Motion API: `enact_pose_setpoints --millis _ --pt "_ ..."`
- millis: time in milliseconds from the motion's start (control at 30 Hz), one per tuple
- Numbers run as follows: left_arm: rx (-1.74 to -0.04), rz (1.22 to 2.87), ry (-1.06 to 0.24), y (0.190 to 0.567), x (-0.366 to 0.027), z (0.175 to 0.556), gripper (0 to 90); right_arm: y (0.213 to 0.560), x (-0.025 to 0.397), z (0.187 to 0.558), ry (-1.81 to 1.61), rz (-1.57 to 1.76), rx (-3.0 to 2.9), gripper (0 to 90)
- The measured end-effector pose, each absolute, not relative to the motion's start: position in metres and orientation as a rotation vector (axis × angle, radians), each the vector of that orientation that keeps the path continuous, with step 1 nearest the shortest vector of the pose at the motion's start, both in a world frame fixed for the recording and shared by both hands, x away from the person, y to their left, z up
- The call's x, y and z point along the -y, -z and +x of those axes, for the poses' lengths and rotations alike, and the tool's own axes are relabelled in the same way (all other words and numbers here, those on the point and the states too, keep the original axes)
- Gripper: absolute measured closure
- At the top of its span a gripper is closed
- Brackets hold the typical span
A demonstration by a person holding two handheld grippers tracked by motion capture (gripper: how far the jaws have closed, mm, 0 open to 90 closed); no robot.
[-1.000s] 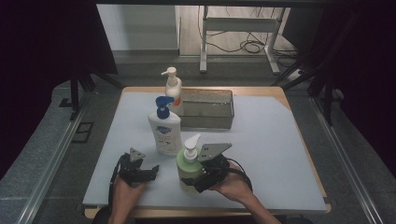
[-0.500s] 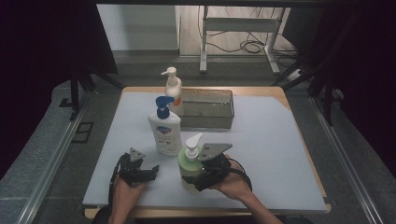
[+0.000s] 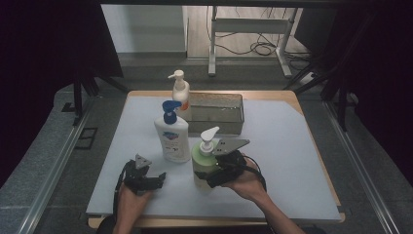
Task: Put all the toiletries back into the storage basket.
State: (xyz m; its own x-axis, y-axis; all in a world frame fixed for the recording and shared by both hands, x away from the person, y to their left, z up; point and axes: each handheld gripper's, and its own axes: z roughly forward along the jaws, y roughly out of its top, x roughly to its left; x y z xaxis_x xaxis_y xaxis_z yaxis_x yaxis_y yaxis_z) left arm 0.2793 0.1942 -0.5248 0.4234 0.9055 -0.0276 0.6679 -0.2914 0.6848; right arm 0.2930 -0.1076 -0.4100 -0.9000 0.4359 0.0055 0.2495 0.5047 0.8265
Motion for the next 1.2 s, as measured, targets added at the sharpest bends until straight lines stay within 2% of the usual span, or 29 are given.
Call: enact_pose_setpoints --millis 1200 --pt "-1.324 2.052 -0.495 0.525 -0.194 0.279 12.3 0.370 0.109 0.368 -1.277 0.747 -2.357 12.3"
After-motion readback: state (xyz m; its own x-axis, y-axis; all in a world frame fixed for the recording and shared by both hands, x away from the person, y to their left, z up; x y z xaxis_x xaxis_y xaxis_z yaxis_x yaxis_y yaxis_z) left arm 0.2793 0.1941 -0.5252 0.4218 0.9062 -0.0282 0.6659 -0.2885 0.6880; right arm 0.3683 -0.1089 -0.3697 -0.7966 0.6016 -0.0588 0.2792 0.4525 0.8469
